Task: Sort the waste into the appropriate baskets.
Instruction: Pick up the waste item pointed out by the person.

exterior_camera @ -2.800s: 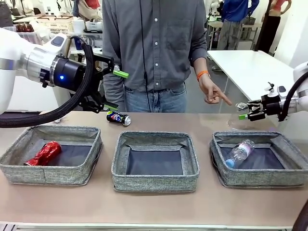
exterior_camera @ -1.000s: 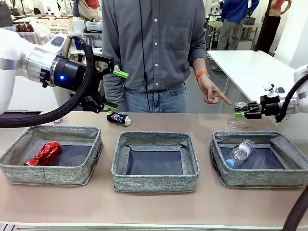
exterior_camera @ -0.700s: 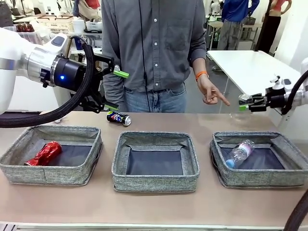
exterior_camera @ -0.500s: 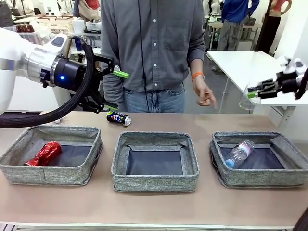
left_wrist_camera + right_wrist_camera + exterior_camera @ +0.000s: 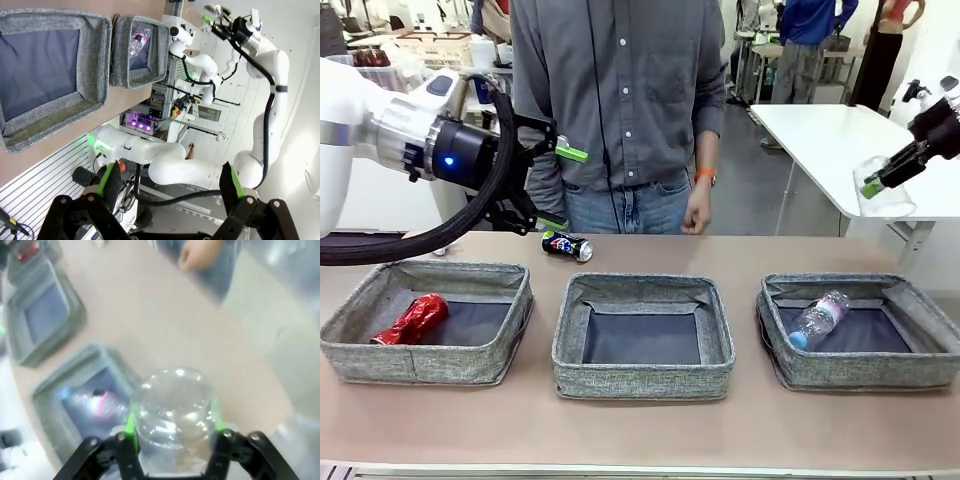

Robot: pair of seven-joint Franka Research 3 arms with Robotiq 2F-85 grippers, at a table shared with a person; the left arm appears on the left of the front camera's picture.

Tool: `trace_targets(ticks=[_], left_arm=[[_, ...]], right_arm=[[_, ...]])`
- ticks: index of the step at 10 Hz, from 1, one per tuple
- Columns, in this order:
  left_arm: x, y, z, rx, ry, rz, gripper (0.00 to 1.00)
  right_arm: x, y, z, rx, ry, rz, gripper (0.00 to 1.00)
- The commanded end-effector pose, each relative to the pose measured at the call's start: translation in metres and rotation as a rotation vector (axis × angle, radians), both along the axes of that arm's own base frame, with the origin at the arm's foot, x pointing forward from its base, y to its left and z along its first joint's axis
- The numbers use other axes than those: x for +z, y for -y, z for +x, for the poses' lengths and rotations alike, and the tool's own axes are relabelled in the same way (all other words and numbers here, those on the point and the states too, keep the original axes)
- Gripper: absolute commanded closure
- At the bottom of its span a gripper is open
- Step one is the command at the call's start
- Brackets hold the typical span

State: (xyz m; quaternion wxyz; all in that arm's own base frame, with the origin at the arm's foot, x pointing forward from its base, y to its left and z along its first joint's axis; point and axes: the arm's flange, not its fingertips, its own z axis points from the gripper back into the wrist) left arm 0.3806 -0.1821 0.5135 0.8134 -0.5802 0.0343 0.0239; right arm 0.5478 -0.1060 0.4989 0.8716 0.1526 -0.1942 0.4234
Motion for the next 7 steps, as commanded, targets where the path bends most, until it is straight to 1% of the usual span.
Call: trace_targets(ticks=[1, 2, 3, 4, 7], left_arm=[[0.001, 0.001, 0.000, -0.002, 0.002, 0.008, 0.00], [0.001, 0.001, 0.000, -0.002, 0.002, 0.008, 0.00], [0.001, 0.001, 0.000, -0.002, 0.002, 0.008, 0.00], [0.001, 0.001, 0.000, -0.002, 0.002, 0.008, 0.00], [0.001, 0.001, 0.000, -0.002, 0.002, 0.008, 0.00]], right_arm=[[0.008, -0.031, -0.021, -0.034, -0.250, -0.182, 0.41], [0.005, -0.034, -0.022, -0.095, -0.328, -0.254, 0.41], [-0.003, -0.031, -0.017, -0.060, -0.304, -0.219, 0.41], [0.006, -0.027, -0.023, -0.097, -0.198, -0.221, 0.41], [0.006, -0.027, -0.023, -0.097, -0.198, -0.221, 0.41]])
